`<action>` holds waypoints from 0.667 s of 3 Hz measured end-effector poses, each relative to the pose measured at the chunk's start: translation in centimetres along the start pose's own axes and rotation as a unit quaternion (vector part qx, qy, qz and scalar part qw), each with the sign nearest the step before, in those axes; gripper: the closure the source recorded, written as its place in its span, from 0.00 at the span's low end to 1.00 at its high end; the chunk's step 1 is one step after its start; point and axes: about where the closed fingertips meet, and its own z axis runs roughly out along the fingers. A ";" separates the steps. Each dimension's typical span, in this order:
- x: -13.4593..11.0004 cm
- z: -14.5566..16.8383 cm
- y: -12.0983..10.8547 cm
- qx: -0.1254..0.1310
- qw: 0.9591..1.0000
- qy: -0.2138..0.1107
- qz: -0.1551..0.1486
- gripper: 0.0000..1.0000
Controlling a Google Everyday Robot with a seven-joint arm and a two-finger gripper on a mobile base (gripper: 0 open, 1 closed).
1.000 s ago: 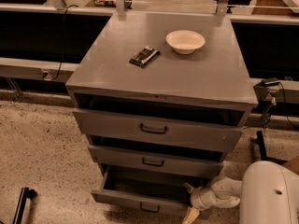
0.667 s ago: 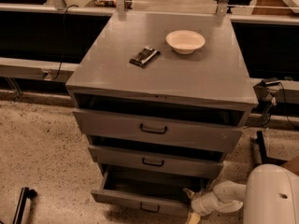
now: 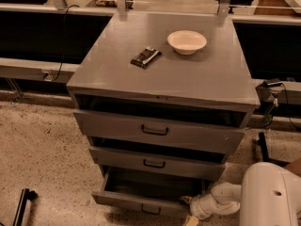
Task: Open bottom drawer
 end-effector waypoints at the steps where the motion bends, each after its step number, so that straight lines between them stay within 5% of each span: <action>1: 0.2 0.7 2.5 -0.020 1.000 0.002 0.014 0.41; 2: 0.2 0.7 2.5 -0.020 1.000 0.002 0.014 0.56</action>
Offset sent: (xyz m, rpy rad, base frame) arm -0.0742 0.0014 0.0170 -0.0176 0.0831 -0.0263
